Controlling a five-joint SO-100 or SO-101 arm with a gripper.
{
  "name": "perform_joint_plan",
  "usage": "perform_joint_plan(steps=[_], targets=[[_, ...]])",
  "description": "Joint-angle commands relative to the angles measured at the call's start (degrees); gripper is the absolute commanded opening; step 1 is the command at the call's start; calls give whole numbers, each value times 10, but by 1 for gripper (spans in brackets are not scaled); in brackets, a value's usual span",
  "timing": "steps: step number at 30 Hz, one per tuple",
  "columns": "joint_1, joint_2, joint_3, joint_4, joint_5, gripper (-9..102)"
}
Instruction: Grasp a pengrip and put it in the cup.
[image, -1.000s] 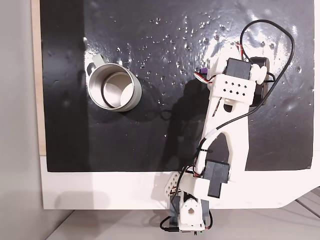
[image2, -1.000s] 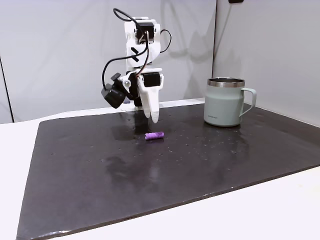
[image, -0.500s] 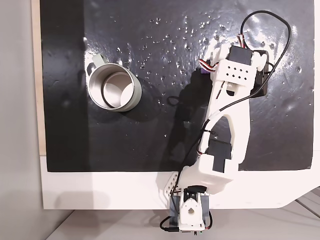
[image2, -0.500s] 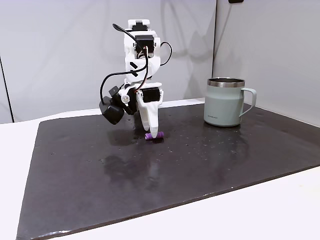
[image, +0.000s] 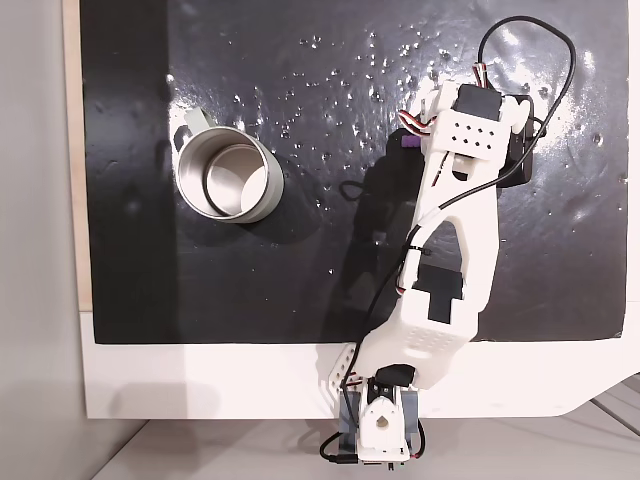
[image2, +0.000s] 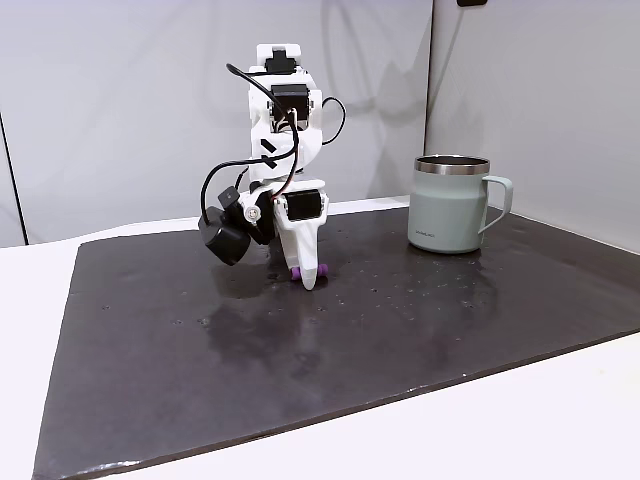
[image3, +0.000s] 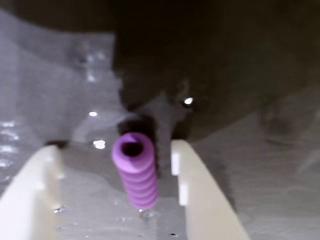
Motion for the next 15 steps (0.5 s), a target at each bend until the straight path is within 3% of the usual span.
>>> perform_joint_plan(steps=[1,9,15], targets=[[-9,2,-25,-8,-11,15],[-8,28,-25,4,-15,1],[-12,88,-62,59,-14,0]])
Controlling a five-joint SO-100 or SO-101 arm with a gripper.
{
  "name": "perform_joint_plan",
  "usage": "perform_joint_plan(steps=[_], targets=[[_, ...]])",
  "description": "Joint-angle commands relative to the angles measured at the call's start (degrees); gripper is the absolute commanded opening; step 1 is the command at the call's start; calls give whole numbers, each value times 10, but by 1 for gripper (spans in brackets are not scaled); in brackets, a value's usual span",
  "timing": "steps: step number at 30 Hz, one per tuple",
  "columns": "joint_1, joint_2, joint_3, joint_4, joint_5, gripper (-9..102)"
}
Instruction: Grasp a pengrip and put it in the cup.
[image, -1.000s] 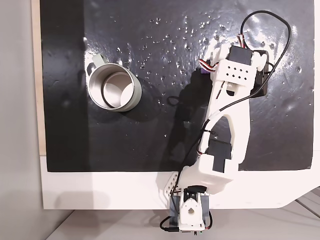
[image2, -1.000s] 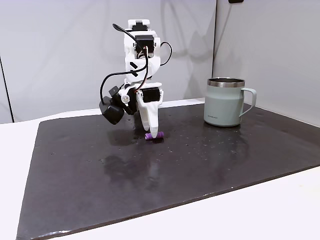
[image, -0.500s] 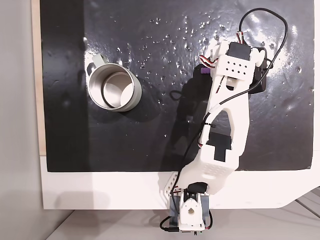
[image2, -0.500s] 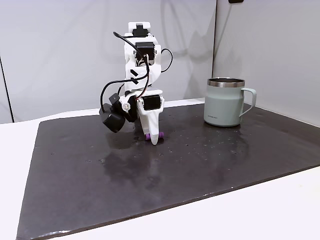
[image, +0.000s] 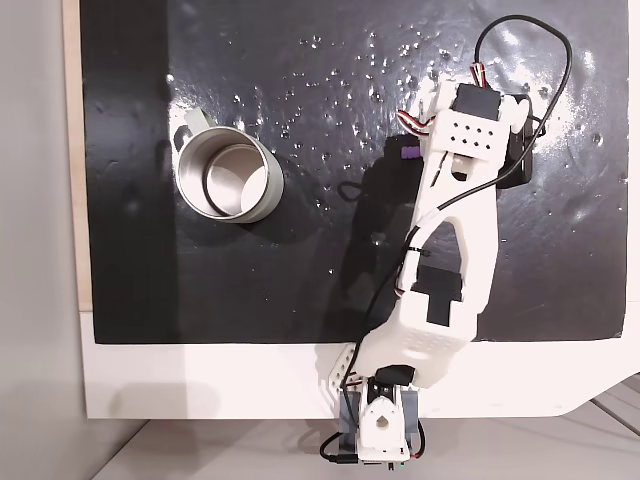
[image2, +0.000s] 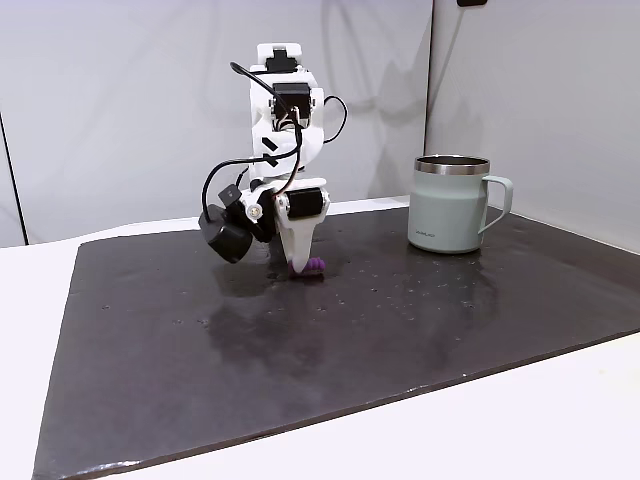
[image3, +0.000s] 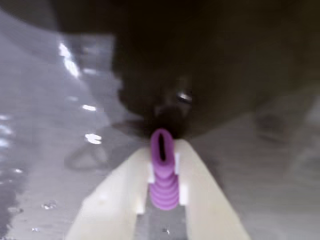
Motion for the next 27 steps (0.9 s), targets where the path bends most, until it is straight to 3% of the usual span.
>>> perform_joint_plan(steps=[1,8,19,27], targets=[[-10,69,-81,51,-3,0],[-10,120,-217,180,7,0],[-38,386,-116,184,-21,0],[-80,423,-103,184,-22,0]])
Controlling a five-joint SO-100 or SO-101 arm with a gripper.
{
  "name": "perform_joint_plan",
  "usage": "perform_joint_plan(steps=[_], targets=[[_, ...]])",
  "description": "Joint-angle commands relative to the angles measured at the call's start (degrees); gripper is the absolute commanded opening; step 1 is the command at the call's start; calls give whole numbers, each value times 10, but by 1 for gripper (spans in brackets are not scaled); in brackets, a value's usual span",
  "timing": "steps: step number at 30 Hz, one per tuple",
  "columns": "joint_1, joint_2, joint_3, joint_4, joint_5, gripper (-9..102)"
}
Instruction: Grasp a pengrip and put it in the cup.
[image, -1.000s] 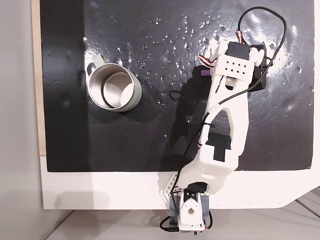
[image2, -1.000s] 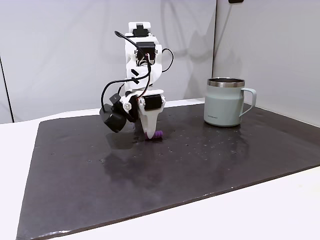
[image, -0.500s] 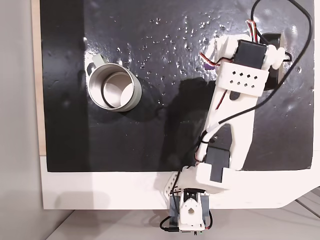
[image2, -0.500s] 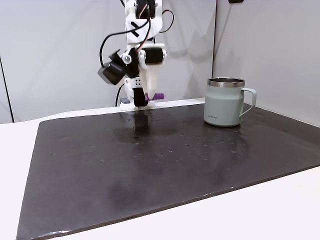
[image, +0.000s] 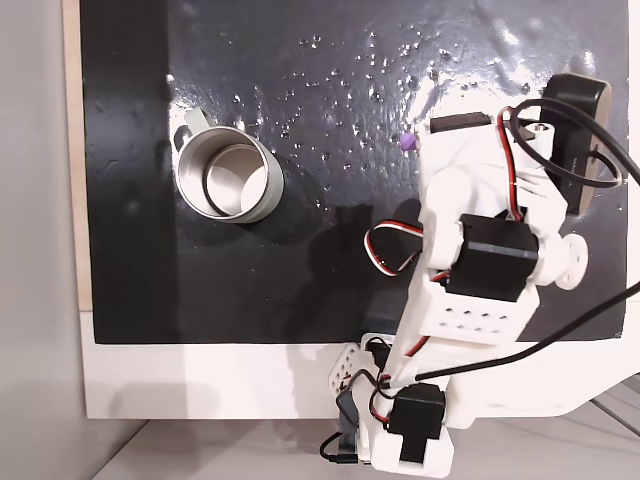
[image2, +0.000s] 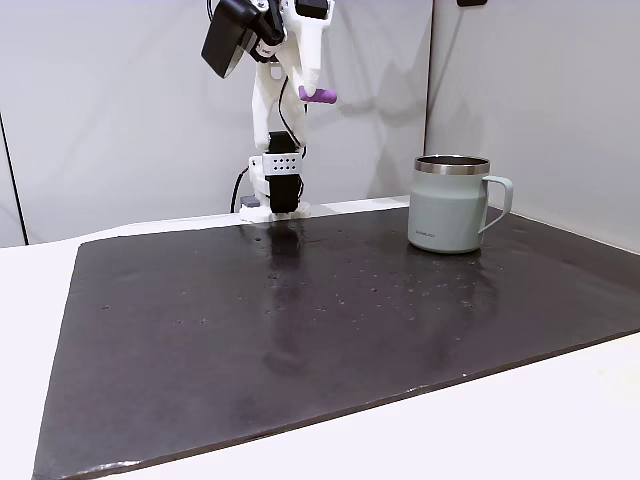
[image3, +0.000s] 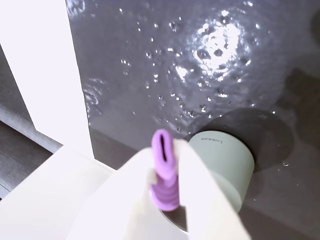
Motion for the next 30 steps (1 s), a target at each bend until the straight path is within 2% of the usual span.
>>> perform_joint_plan(steps=[1,17,30], targets=[[-34,30,-4,2,-5,0],[-329,-22,-18,1,53,0],[-412,-126,-82,0,69,0]])
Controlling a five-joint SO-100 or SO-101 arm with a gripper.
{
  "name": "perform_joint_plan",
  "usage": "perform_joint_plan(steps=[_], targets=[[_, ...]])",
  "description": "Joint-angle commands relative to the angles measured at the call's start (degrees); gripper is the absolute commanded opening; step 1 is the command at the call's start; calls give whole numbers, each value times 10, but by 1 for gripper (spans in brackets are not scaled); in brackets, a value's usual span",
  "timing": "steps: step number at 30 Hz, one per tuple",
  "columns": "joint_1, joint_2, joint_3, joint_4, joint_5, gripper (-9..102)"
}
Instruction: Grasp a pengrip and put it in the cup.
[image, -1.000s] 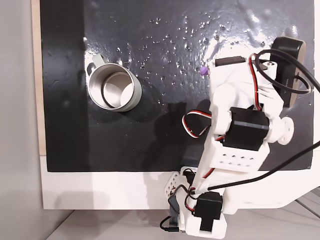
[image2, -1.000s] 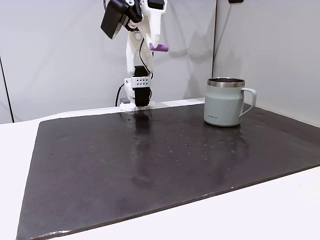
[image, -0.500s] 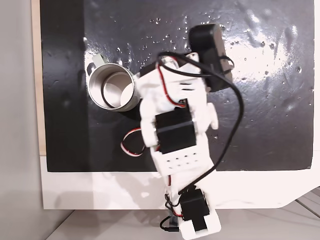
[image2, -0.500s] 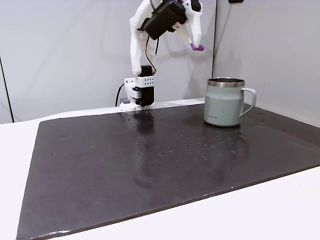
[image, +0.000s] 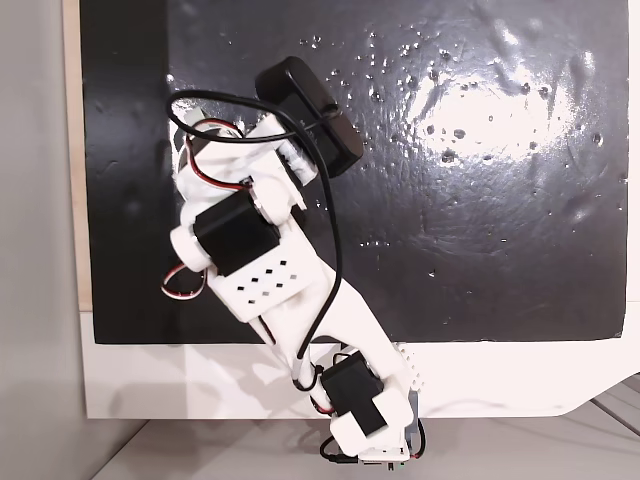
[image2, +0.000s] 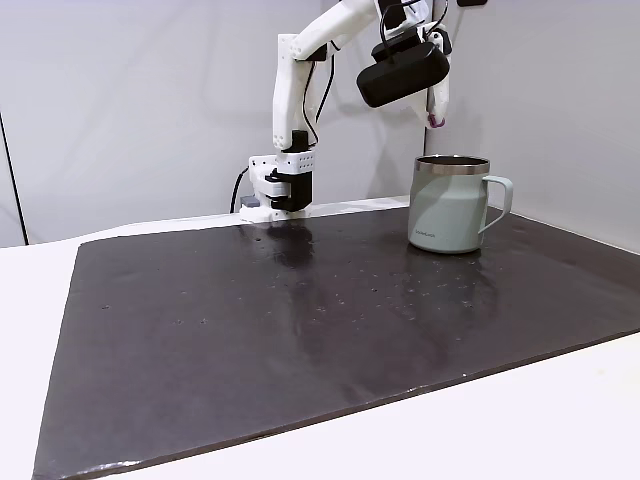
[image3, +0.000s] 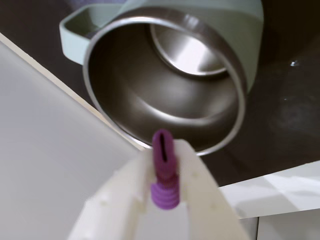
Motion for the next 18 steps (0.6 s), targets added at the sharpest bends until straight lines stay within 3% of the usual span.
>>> perform_joint_plan(steps=[1,7,13,18], targets=[[-25,-9,-47,0,9,0],[-37,-22,-49,-1,11,2],[-33,-10,-44,0,10,30],[-26,2,-43,0,10,35]])
